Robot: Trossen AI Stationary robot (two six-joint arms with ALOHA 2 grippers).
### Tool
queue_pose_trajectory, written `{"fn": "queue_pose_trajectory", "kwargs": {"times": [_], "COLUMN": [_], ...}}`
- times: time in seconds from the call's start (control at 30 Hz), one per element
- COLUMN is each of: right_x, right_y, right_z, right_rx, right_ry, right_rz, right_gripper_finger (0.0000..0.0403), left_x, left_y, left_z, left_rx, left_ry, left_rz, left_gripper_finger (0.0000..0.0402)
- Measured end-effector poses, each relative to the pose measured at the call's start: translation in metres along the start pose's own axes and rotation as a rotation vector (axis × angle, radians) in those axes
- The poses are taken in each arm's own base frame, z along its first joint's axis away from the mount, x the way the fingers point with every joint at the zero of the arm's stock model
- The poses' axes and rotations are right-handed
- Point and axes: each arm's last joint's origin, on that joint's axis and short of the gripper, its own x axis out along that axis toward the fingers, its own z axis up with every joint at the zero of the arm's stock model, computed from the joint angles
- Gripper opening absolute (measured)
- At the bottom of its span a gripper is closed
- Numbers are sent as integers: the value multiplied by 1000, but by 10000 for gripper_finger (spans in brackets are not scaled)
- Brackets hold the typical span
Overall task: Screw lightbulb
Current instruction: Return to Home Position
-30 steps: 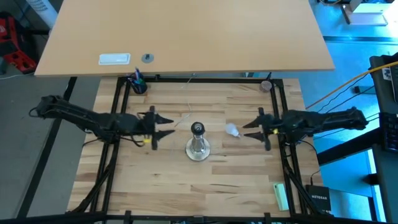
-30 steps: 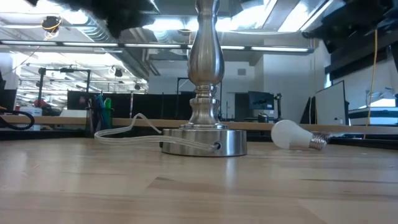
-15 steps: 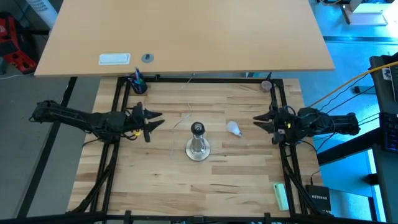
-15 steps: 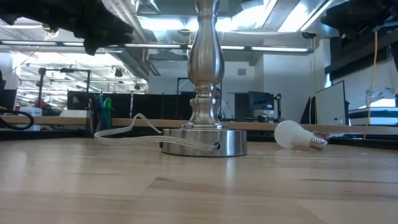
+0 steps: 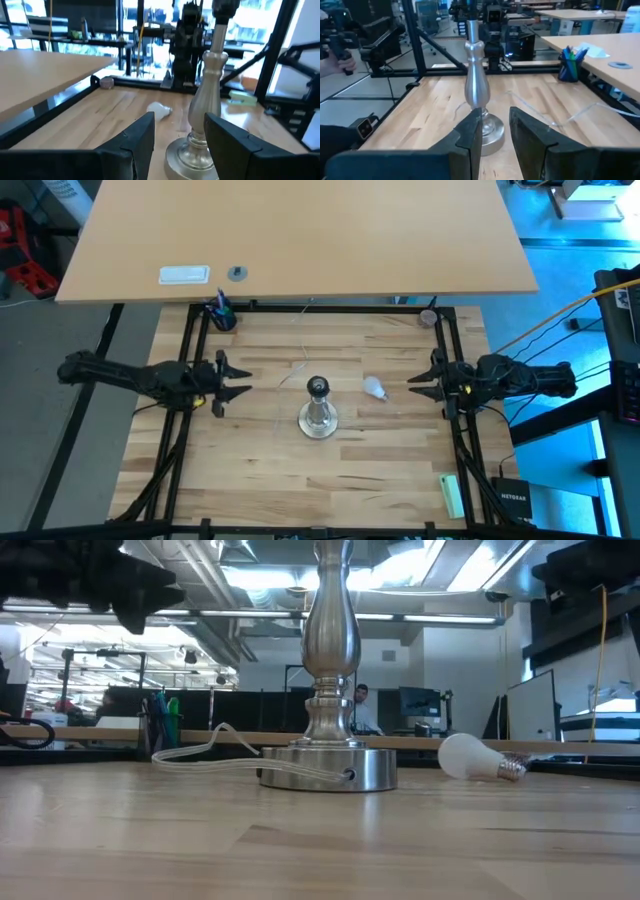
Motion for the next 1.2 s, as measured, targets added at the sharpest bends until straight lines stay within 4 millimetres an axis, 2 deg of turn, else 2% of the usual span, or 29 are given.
{"fn": "queue_pose_trajectory", "kwargs": {"times": [0.1, 0.33, 0.43, 0.53, 0.83, 1.0, 1.2], "right_x": [2, 10, 8, 4, 14, 23, 24], "right_y": [0, -5, -6, -6, -9, -9, -10], "right_z": [-4, -29, -31, -35, -57, -72, -74], "right_rx": [2, 63, 69, 80, 117, 119, 115], "right_ry": [-18, -65, -94, -119, -86, -187, -172], "right_rz": [-10, -133, -142, -141, -222, -191, -175], "right_gripper_finger": [99, 99, 99, 99, 99, 99, 99], "left_x": [-8, -21, -25, -24, -24, -24, -24], "left_y": [3, 8, 9, 9, 9, 9, 9], "left_z": [-7, -19, -25, -27, -27, -27, -27], "left_rx": [-17, -19, -26, -22, -27, -28, -26], "left_ry": [-51, -146, -164, -139, -140, -140, -139], "left_rz": [-4, -8, -9, -7, -5, -5, -8], "left_gripper_finger": [161, 162, 162, 162, 162, 162, 162]}}
